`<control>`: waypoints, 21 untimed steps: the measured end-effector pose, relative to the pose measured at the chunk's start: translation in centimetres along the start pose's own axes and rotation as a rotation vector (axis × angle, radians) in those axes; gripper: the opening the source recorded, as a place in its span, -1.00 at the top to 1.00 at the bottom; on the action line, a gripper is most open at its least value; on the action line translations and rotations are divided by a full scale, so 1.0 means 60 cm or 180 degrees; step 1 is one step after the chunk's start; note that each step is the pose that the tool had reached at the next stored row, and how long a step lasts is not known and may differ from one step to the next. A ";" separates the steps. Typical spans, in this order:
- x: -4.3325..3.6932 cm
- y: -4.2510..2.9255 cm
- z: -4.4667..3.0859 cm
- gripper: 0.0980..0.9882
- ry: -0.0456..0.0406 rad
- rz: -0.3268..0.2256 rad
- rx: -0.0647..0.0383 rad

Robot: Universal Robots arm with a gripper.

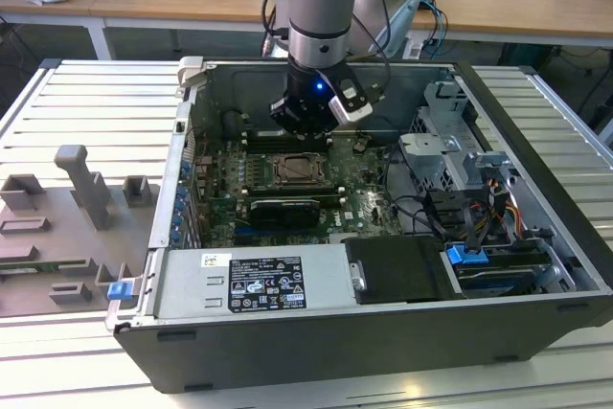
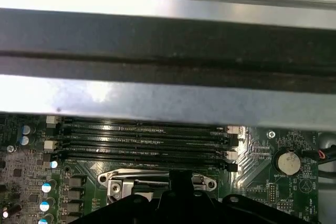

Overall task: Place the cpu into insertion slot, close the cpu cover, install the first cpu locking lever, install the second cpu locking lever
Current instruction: 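Install the second cpu locking lever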

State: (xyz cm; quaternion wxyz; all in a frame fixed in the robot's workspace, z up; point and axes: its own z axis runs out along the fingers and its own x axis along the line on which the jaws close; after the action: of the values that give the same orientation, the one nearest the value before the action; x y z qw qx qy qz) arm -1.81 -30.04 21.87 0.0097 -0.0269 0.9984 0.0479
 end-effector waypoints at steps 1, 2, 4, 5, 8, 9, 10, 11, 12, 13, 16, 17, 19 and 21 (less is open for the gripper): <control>0.000 -0.003 0.000 0.98 0.0000 0.0000 0.0000; 0.000 -0.004 0.000 0.98 0.0000 0.0000 0.0000; 0.000 -0.007 -0.001 0.98 0.0000 0.0000 0.0000; 0.000 -0.008 -0.001 0.98 0.0000 0.0000 0.0000; 0.001 -0.015 -0.001 0.98 0.0000 0.0000 0.0000; 0.001 -0.015 -0.001 0.98 0.0000 0.0000 0.0000; 0.001 -0.015 -0.001 0.98 0.0000 0.0001 0.0000; 0.001 -0.015 -0.002 0.98 0.0000 0.0001 0.0001; 0.001 -0.015 -0.004 0.98 0.0000 0.0000 0.0001; 0.001 -0.015 -0.011 0.98 0.0000 0.0000 0.0000; 0.000 -0.013 -0.033 0.98 0.0000 0.0001 0.0000; 0.000 -0.012 -0.040 0.98 0.0000 0.0000 0.0000; 0.000 -0.012 -0.058 0.98 0.0000 -0.0001 -0.0001; 0.001 -0.024 -0.059 0.98 0.0000 0.0000 0.0000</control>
State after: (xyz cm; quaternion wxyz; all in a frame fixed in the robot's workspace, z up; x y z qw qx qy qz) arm -1.82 -31.81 25.24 0.0096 -0.0268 0.9984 0.0480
